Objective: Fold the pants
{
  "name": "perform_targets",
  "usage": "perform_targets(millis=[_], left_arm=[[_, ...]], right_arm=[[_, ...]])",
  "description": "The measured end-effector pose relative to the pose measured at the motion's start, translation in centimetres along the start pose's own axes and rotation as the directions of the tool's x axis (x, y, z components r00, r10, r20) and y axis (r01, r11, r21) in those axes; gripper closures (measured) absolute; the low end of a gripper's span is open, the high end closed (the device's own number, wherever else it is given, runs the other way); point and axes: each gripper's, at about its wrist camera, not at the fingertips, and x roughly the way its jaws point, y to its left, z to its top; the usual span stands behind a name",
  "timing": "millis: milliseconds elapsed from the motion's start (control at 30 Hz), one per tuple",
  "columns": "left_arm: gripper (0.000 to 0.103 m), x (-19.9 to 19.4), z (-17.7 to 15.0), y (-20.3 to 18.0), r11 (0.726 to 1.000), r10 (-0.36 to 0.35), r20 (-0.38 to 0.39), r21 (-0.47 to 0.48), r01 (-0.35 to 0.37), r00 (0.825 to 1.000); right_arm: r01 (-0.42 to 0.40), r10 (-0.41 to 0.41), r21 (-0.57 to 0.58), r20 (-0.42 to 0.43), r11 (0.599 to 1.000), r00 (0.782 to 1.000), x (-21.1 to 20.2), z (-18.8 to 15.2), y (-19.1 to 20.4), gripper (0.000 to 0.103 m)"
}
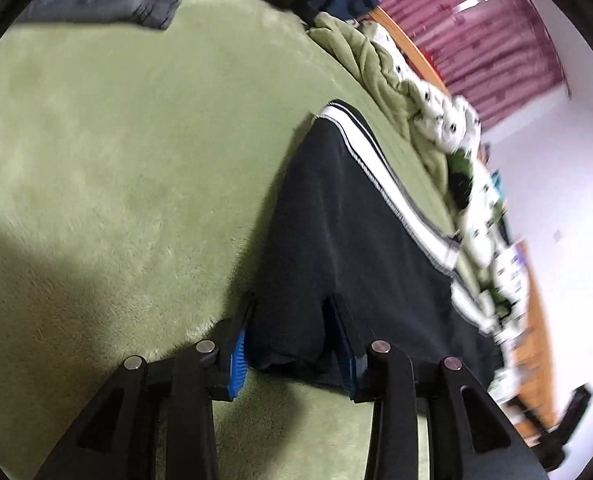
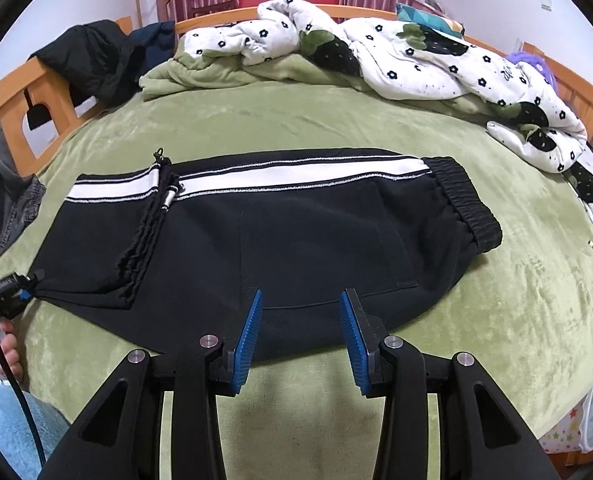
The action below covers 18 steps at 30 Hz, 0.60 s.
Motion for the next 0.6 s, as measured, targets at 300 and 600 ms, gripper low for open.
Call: perform_targets(millis=[300,600], left_arm=[[0.084,0.0,-0.3,-1.0,0.999,0.021,0.009,0.034,-0.022,1.0],[0.091,-1.7,0.6,-10.4,0.933,0.199,0.073,0.29,-0.212,0.977]], right_arm=[[-0.007,0.008,0.015,-0.036,1.0,0.999,1.1,0.2,0.1,0.063],[-0.024,0.023,0.041,0.014,0.999,1.0,-0.3,0.4,-1.2,0.063]])
